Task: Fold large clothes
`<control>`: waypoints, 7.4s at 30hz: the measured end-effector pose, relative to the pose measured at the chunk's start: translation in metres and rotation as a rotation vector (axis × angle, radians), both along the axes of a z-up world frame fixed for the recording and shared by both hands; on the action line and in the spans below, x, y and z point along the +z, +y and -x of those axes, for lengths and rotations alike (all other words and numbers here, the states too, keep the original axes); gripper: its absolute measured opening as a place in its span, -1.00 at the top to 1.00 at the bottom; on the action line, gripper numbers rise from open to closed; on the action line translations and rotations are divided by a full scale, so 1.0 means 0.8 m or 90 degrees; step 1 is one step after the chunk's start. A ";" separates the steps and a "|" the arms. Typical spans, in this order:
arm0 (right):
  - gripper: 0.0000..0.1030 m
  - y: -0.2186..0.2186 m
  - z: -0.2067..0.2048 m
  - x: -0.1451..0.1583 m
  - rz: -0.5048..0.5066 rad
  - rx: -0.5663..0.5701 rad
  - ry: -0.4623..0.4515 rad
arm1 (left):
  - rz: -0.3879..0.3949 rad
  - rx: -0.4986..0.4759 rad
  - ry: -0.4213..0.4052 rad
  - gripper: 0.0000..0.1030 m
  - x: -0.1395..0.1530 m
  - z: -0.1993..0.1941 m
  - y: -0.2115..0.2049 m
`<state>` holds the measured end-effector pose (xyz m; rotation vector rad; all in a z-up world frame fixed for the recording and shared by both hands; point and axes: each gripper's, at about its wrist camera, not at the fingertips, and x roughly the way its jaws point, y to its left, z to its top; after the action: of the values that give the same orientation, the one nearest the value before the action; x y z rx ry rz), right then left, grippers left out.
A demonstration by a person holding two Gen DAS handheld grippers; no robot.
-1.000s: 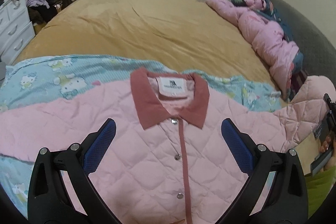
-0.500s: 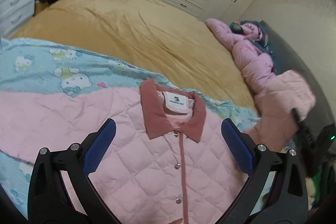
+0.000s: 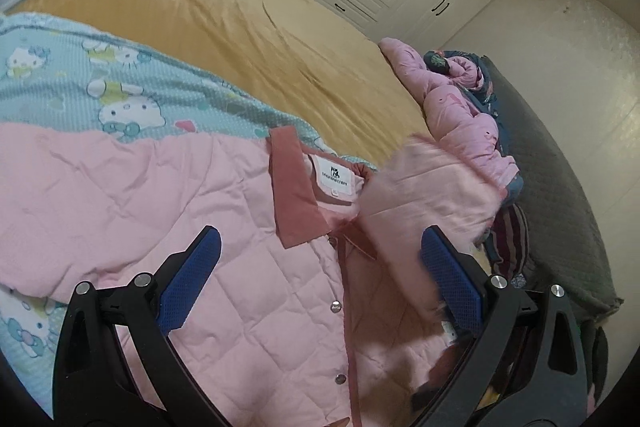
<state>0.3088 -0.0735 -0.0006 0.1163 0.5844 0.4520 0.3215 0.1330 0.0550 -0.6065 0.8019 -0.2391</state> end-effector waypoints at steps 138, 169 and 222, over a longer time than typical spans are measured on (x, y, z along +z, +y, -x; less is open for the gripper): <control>-0.92 0.285 0.093 0.018 0.050 0.208 0.147 | -0.137 0.346 0.158 -0.82 -0.138 0.187 0.364; -0.92 0.132 0.083 0.030 -0.016 0.110 0.152 | -0.155 0.418 -0.133 0.77 0.070 0.198 0.316; -0.92 -0.254 0.105 -0.035 -0.209 -0.195 0.205 | -0.483 -0.232 -0.126 0.76 -0.099 0.097 -0.263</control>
<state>0.2249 -0.2769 -0.0285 0.5931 0.7902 0.2281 0.2440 -0.0778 -0.0239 0.2784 0.7367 -0.2973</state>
